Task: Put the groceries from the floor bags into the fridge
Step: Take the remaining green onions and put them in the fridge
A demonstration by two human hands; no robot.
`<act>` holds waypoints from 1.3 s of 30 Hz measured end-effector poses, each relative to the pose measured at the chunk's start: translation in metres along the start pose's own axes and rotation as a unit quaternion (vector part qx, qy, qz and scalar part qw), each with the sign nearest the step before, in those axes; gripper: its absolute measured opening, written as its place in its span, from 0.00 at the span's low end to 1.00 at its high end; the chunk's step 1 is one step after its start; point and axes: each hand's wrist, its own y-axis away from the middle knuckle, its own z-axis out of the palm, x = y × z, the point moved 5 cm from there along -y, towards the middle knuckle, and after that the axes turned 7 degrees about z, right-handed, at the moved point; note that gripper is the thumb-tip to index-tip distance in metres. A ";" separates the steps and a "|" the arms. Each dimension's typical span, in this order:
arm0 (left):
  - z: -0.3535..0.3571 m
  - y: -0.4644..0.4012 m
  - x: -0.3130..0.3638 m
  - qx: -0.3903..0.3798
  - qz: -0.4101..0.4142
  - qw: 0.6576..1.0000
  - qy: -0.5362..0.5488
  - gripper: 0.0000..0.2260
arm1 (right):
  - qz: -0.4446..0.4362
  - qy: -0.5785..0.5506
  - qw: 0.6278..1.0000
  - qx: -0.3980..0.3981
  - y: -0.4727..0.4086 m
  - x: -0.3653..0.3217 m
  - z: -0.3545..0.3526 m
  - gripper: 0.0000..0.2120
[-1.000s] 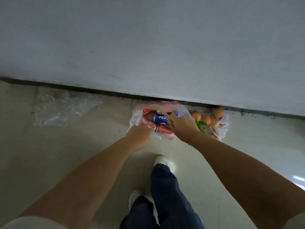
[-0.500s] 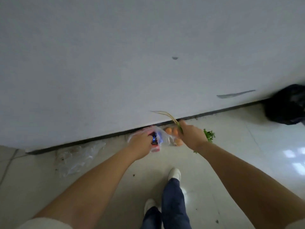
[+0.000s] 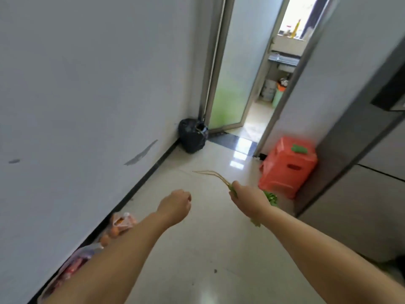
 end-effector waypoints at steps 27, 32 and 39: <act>0.147 -0.195 0.748 0.010 0.474 0.875 -0.103 0.12 | 0.286 0.108 0.928 0.212 0.260 0.641 -0.166 0.13; 0.124 -0.291 0.837 0.028 0.504 0.858 -0.097 0.14 | 0.314 0.106 0.910 0.250 0.203 0.739 -0.223 0.12; 0.127 -0.408 0.925 0.033 0.487 0.873 -0.027 0.12 | 0.347 0.098 0.892 0.273 0.150 0.860 -0.278 0.12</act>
